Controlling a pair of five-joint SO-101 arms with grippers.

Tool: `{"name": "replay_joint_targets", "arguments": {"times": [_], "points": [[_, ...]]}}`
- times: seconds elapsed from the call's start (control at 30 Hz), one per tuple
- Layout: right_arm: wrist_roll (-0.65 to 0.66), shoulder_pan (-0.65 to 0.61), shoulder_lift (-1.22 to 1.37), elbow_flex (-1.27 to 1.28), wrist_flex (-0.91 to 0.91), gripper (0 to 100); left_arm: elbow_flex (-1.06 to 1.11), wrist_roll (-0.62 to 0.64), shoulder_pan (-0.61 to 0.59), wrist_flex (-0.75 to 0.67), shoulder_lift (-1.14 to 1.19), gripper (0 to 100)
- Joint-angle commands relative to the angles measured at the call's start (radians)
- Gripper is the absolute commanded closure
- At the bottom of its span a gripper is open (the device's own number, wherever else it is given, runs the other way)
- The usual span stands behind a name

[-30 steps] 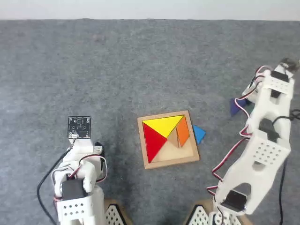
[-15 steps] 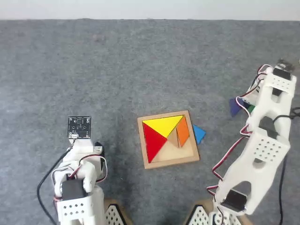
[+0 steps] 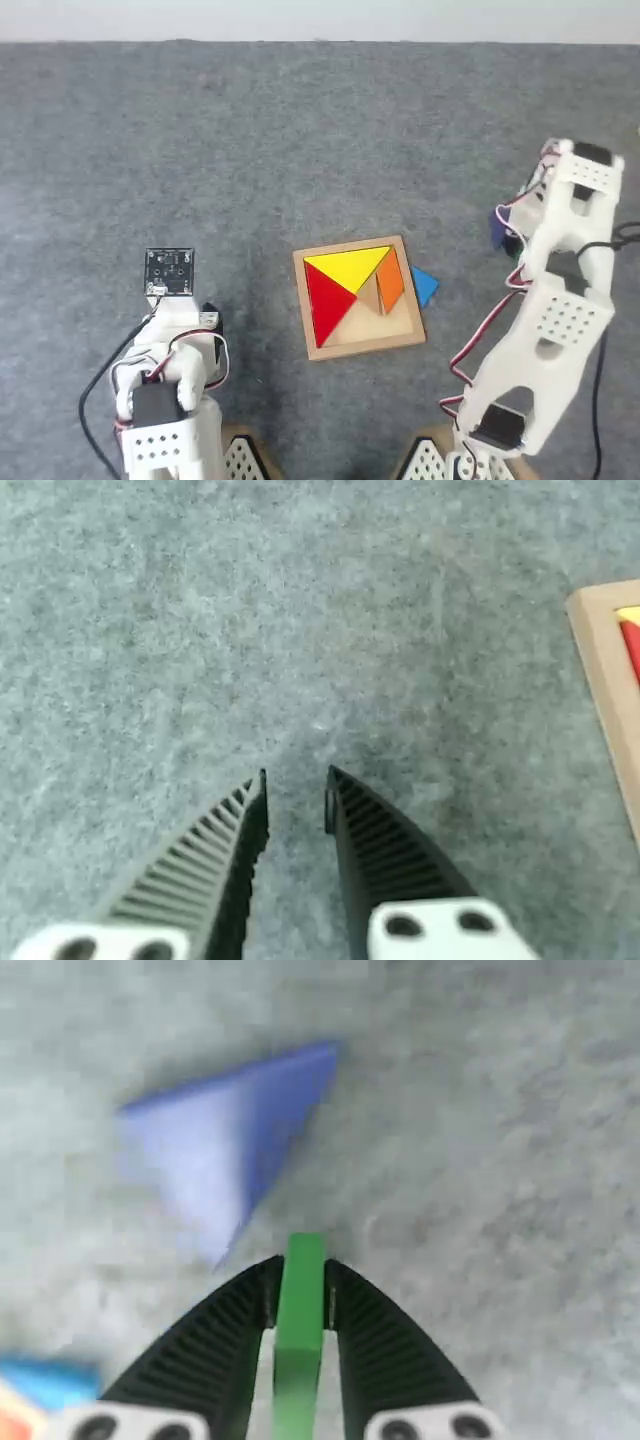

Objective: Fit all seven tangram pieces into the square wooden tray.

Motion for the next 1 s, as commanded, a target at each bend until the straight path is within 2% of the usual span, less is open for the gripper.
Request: {"name": "replay_joint_targets", "arguments": {"times": [0.0, 0.1, 0.23, 0.43, 0.57, 0.77, 0.97], "points": [[0.018, -0.085, -0.182, -0.023, 0.084, 99.0, -0.013, -0.002, -0.005, 0.003, -0.020, 91], [0.018, -0.191, -0.305, 0.052, 0.101, 99.0, -0.013, -0.002, -0.005, 0.003, -0.020, 91], [0.011, -0.387, -0.526, 0.282, 0.041, 99.0, -0.013, -0.002, -0.005, 0.003, -0.020, 91], [0.020, -0.708, -0.957, 0.769, -0.226, 99.0, -0.013, -0.002, -0.005, 0.003, -0.020, 91], [0.023, -0.769, -1.148, 0.987, -0.383, 99.0, -0.013, -0.002, -0.005, 0.003, -0.020, 91], [0.107, -0.814, -1.098, 1.014, -0.426, 99.1, -0.013, -0.002, -0.005, 0.003, -0.020, 91], [0.193, -1.032, -0.906, 1.010, -0.518, 99.1, -0.013, -0.002, -0.005, 0.003, -0.020, 91]]}}
